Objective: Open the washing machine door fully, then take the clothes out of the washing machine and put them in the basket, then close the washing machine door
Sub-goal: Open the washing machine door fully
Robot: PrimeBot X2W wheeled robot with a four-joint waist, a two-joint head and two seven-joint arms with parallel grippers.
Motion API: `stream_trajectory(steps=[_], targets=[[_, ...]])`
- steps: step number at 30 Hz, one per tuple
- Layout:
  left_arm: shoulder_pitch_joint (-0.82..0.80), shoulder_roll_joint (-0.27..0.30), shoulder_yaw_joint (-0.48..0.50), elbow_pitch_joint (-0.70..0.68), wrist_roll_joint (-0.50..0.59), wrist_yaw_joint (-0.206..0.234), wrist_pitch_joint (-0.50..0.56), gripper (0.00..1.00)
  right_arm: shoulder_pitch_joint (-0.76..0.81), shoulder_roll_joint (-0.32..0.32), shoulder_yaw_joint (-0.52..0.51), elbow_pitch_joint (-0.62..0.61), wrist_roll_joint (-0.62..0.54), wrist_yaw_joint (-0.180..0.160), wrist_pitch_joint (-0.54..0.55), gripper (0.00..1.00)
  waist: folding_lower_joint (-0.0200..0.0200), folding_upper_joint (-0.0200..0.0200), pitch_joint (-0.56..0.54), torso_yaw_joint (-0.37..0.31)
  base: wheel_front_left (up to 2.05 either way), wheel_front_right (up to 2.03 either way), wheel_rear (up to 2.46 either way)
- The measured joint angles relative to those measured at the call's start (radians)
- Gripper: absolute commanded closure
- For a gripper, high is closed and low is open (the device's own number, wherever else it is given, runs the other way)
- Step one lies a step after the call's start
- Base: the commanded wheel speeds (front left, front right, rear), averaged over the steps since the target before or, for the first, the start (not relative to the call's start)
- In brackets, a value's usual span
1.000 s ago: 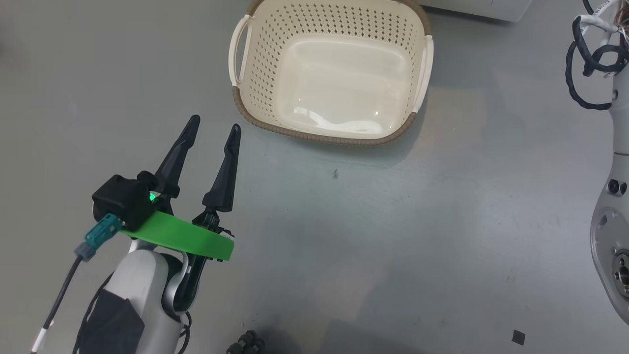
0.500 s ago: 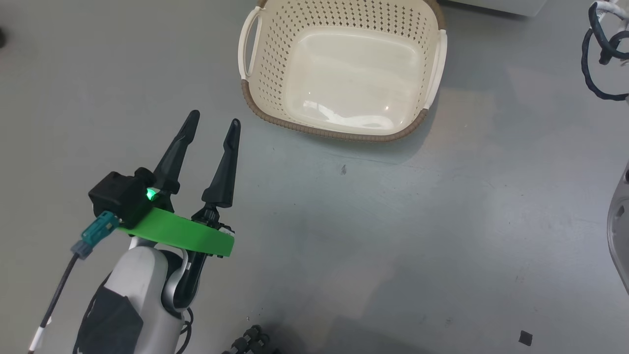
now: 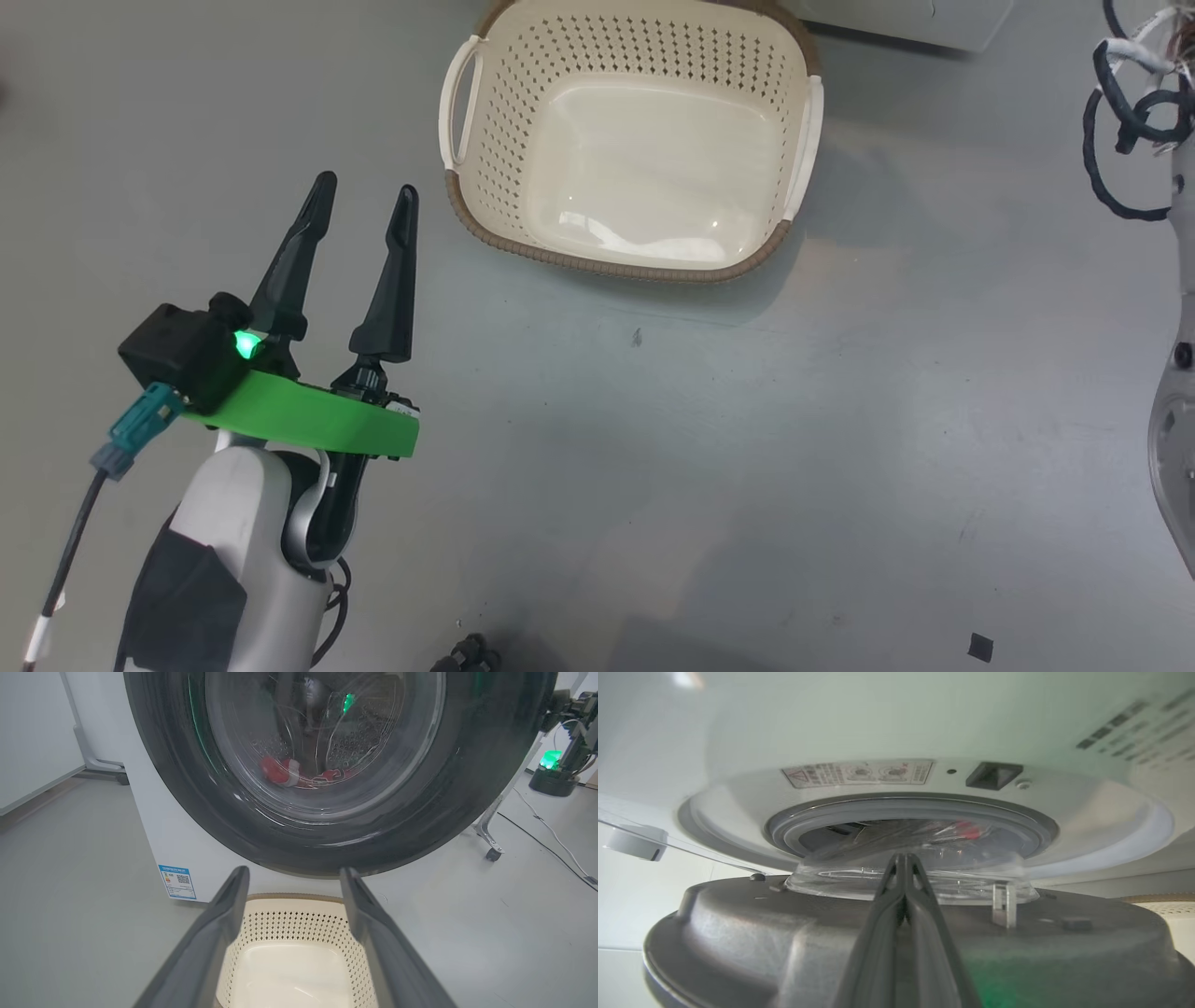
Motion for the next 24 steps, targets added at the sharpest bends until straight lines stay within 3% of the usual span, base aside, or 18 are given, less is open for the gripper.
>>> stream_trajectory(steps=[14,24], targets=[[0.001,0.001,0.013,0.004,0.015,0.0,0.0,0.0,0.101,0.029,0.085,0.022,0.106,0.034,0.18,1.0,0.0,0.0,-0.078,-0.02,0.0,0.0,0.0],[0.006,0.0,0.005,0.027,0.024,0.0,0.0,0.0,0.199,0.031,0.134,0.031,0.202,0.031,0.313,1.0,0.0,0.0,-0.156,-0.021,0.0,0.0,0.0]])
